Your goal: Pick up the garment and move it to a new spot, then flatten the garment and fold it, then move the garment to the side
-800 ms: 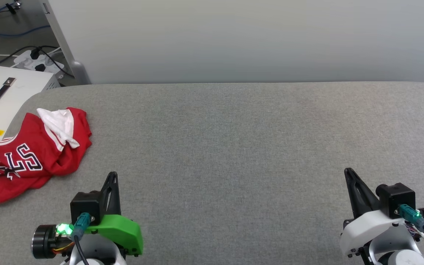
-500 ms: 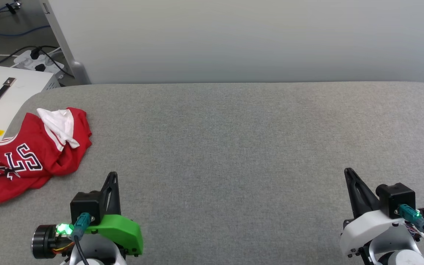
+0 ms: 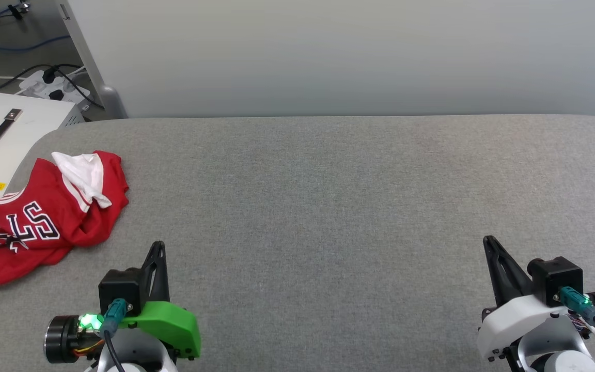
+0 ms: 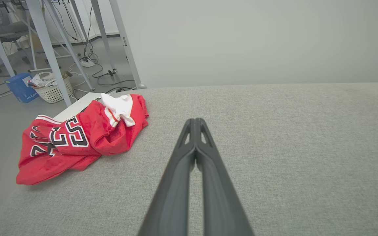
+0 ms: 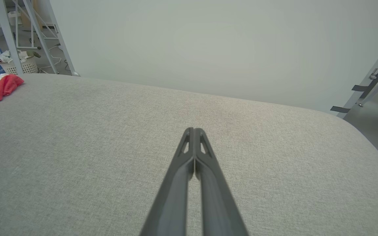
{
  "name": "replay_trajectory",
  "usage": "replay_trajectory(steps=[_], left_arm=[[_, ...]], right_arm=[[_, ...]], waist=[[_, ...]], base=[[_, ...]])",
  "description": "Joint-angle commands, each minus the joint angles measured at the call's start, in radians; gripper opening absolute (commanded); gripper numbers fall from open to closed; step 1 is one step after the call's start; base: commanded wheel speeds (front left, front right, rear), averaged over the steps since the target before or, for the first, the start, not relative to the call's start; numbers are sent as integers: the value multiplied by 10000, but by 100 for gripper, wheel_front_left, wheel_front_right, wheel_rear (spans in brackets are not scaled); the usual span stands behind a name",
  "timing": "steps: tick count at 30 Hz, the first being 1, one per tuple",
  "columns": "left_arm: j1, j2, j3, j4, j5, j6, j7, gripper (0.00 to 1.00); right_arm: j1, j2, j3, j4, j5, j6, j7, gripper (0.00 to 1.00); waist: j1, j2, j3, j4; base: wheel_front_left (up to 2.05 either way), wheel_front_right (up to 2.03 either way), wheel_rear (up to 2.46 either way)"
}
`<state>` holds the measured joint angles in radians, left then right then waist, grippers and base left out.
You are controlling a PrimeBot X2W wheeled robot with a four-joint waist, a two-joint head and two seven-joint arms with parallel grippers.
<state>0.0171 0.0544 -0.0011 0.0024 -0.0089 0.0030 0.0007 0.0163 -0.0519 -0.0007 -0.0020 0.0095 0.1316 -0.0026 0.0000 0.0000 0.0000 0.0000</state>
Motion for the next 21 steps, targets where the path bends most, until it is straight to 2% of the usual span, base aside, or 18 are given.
replay_trajectory(steps=[1,7,8,9,10,11,21], left_arm=[[-171,-42,11,-24,89,-30,-7,0],[-171,-42,11,-24,89,-30,-7,0],[-1,0,0,-1,-1,1,-4,100],[8,2,-2,2,-7,1,-3,100],[12,2,-4,2,-11,3,-6,0],[12,2,-4,2,-10,2,-4,100],[-31,-1,-30,-24,-95,92,-182,100]], right_arm=[[-163,17,7,20,-95,-9,26,0],[-163,17,7,20,-95,-9,26,0],[0,0,0,0,1,0,-4,100],[5,-2,-1,1,7,0,-3,100],[4,-2,-3,1,11,0,-6,0],[4,-2,-4,1,10,0,-4,100],[-28,-1,-106,-61,236,-1,-179,100]], waist=[[0,0,0,0],[0,0,0,0],[0,0,0,0],[0,0,0,0],[0,0,1,0],[0,0,1,0],[0,0,24,-3]], base=[[0,0,0],[0,0,0],[0,0,0],[0,0,0],[0,0,0],[0,0,0],[0,0,0]])
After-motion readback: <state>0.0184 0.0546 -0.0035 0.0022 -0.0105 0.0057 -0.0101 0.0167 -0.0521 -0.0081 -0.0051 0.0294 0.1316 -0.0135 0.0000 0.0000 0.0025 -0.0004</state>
